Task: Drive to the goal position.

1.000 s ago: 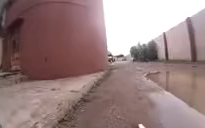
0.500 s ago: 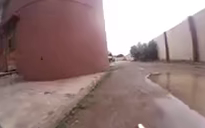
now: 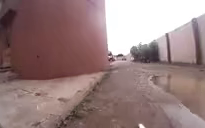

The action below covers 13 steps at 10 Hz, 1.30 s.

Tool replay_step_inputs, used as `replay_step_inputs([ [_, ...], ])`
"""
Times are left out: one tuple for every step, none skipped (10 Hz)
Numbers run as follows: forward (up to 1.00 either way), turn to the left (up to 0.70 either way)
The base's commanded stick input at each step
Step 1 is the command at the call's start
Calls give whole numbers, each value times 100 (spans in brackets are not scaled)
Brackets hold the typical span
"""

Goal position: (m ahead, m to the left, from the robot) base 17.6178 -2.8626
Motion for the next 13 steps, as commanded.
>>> replay_step_inputs([
  [50,0],
  [50,-50],
  [50,-43],
  [50,-12],
  [50,0],
  [50,-1],
  [50,-34],
  [50,-34],
  [50,-3],
  [50,-23],
  [50,-36],
  [50,-3],
  [50,0],
])
